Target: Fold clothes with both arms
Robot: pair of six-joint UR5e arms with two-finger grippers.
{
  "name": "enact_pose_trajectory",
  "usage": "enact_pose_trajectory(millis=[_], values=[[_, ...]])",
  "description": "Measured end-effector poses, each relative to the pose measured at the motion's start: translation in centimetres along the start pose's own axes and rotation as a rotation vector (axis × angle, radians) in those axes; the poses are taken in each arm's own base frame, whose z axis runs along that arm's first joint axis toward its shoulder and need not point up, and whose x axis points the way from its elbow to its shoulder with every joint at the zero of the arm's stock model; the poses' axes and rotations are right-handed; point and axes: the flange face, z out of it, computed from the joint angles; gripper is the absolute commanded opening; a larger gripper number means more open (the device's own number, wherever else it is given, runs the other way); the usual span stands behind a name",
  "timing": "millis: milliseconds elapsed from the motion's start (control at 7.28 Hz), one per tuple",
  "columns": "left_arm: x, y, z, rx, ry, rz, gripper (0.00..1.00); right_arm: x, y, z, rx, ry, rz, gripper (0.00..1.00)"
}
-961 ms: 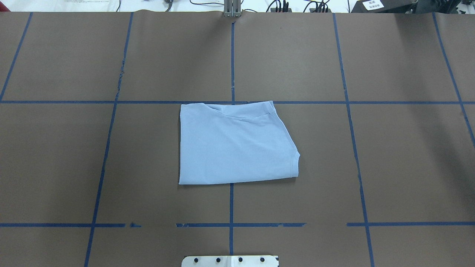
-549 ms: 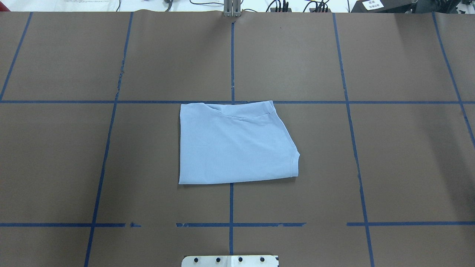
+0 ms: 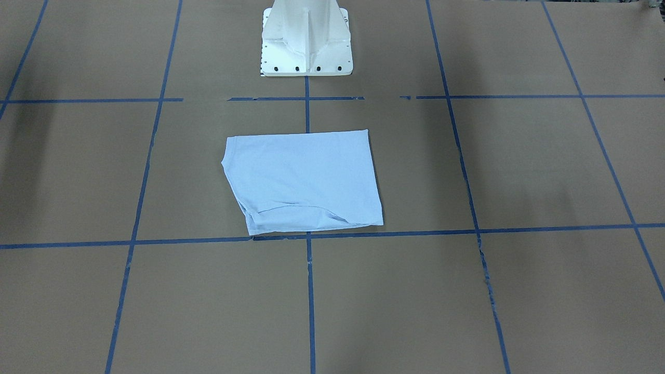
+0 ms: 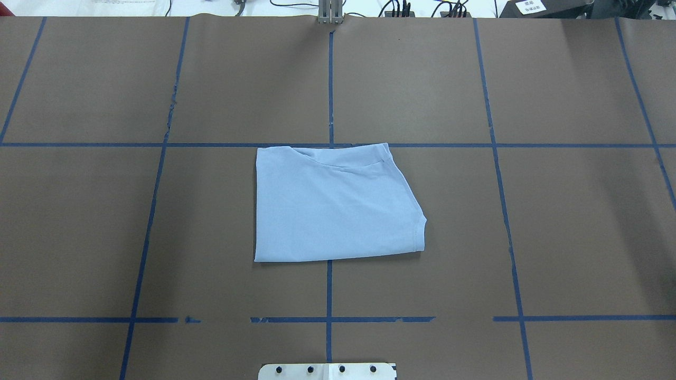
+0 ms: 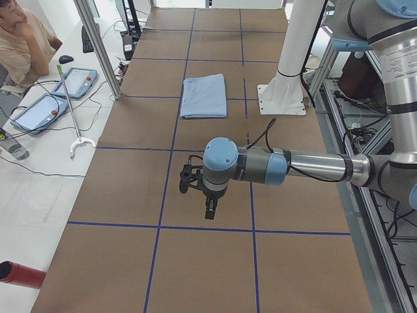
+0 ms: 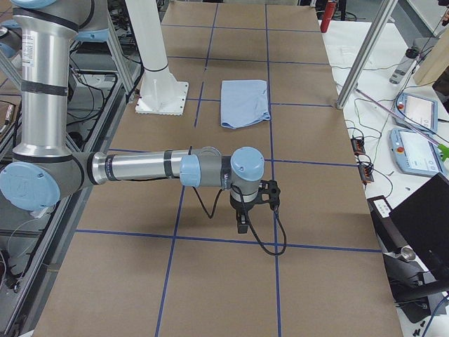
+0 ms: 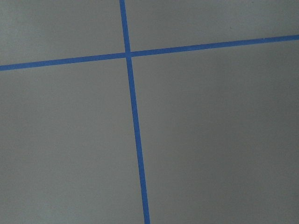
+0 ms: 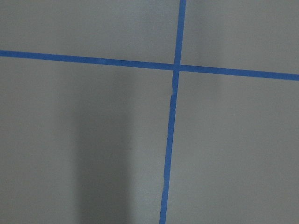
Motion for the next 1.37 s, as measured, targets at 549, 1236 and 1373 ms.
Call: enact_pose_trajectory(millis=[549, 1236, 1373], values=[[-0.55, -0.55, 0.45, 0.021, -0.011, 0.02, 1.0, 0.16, 0.05, 0.17, -0.004, 0.0, 0.004, 1.0], [-1.42, -0.17, 1.13, 0.008, -0.021, 0.005, 1.0, 0.04, -0.07, 0.04, 0.0, 0.0, 0.001, 1.0], [-1.43, -0.16, 1.14, 0.008, -0.022, 0.006, 1.0, -0.01, -0.09, -0.01, 0.001, 0.0, -0.001, 1.0]])
